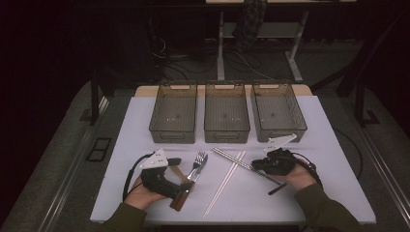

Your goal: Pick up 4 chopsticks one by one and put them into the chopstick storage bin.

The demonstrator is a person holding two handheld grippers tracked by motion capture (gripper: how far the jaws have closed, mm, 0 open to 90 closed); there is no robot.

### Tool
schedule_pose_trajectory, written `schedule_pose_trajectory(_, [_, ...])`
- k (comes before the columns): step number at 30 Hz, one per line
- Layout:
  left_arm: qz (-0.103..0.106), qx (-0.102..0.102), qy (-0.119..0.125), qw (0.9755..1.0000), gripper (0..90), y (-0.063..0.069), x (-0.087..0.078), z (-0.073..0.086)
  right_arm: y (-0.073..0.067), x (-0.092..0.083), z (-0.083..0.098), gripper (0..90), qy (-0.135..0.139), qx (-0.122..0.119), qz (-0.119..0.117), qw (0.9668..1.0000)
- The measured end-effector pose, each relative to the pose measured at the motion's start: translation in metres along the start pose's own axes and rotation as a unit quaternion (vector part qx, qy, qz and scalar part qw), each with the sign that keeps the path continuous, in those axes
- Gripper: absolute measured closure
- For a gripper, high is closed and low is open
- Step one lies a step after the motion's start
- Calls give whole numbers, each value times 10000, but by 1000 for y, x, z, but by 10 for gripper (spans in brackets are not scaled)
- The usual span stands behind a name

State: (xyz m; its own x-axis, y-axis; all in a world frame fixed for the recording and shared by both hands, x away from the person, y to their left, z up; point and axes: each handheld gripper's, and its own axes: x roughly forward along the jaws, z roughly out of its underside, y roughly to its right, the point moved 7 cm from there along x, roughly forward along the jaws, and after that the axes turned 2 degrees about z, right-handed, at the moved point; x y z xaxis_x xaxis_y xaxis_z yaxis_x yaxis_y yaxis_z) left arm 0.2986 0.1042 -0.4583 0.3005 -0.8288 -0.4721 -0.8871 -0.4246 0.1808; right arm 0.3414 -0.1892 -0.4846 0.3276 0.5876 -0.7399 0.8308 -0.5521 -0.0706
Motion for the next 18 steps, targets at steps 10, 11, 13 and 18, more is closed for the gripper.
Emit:
schedule_pose_trajectory(10, [10, 6, -1, 10000, 26, 0, 0, 0, -1, 4, 3, 835, -153, -54, -9, 9999])
schedule_pose_trajectory(11, [8, 7, -3, 10000, 26, 0, 0, 0, -1, 4, 3, 835, -152, -54, -12, 9999])
schedule_pose_trajectory(13, [8, 5, -5, 10000, 26, 0, 0, 0, -1, 4, 3, 835, -158, -60, -23, 9999])
schedule_pose_trajectory(18, [6, 8, -3, 10000, 26, 0, 0, 0, -2, 4, 4, 835, -164, -52, -65, 9998])
